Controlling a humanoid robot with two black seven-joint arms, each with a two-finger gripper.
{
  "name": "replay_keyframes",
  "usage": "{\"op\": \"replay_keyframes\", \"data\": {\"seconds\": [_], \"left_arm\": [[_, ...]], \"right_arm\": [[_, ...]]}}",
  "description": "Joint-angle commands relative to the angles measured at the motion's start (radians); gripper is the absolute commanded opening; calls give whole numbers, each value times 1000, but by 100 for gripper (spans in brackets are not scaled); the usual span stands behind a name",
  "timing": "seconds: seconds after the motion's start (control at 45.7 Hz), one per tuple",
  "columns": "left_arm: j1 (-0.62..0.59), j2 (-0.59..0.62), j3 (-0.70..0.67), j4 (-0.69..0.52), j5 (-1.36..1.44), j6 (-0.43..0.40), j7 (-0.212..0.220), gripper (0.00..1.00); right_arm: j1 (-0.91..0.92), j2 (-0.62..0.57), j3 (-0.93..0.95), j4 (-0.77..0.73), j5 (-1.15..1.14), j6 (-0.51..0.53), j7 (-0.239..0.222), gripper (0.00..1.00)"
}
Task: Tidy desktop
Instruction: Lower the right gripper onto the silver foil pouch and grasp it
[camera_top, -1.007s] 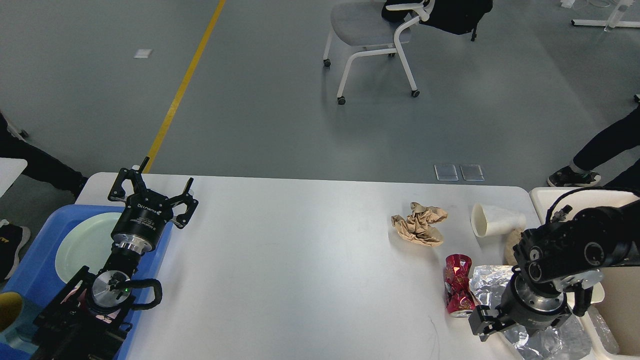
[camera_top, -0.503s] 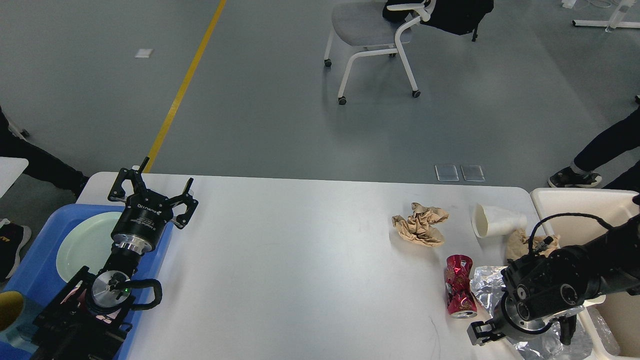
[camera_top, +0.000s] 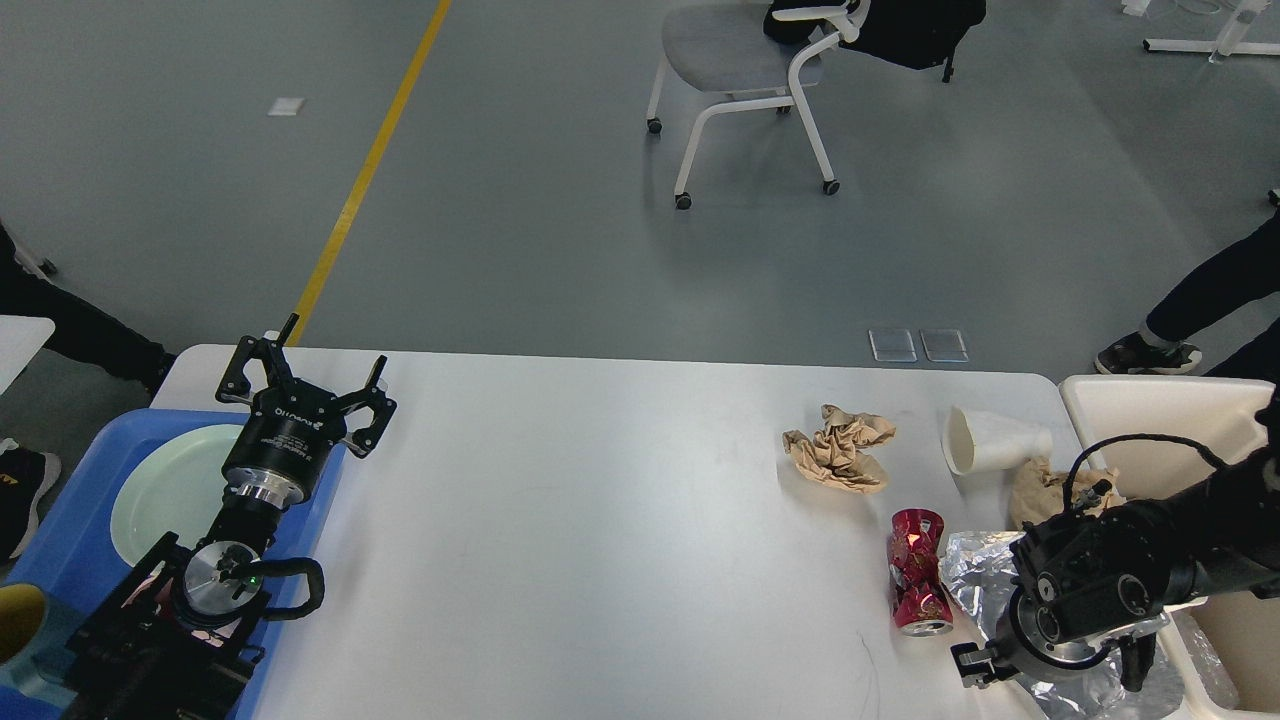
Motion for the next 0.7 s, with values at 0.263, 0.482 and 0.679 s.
{"op": "replay_keyframes", "data": {"seconds": [0.263,0.482,0.679], "left_arm": [[0,0,0,0,0,0,0,96],[0,0,0,0,0,0,0,96],[0,0,0,0,0,0,0,96]], "right_arm": [[-15,5,2,-19,36,-2,1,34],[-26,17,5,-44,67,-2,1,27],[-26,17,5,-44,97,0,-1,0]]}}
